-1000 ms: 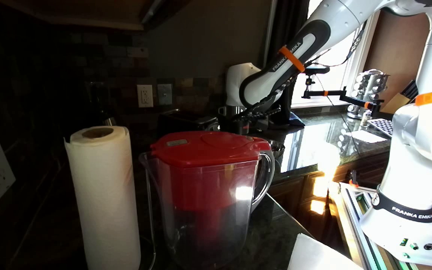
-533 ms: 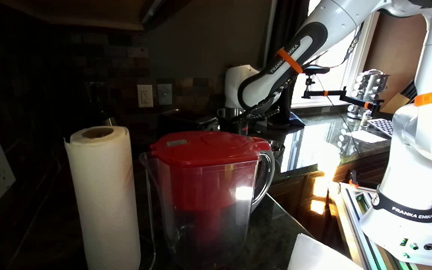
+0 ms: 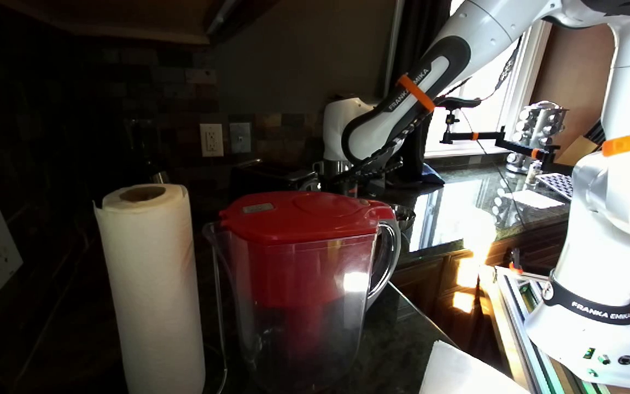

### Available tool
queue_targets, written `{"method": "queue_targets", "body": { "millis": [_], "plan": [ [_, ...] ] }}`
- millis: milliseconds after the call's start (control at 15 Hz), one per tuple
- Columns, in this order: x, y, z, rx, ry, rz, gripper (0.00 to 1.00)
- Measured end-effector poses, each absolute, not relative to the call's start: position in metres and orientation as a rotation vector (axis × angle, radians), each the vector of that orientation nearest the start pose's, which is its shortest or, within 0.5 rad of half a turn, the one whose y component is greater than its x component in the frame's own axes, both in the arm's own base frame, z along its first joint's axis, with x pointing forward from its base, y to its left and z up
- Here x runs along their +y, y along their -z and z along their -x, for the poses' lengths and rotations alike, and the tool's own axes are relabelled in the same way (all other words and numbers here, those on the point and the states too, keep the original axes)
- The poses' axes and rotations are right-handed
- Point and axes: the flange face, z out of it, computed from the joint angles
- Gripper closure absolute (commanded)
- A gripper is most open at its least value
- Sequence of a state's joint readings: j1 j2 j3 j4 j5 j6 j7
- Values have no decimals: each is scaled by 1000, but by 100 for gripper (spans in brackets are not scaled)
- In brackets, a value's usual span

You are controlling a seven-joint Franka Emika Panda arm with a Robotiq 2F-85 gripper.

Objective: Move the items from the transparent bowl to the silver bowl

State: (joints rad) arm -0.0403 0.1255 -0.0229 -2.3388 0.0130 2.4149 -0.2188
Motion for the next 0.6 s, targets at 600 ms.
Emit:
{"method": "queue_targets", "body": {
  "millis": [600],
  "plan": [
    [-30, -274, -512, -266, -84, 3132, 45]
  ]
}}
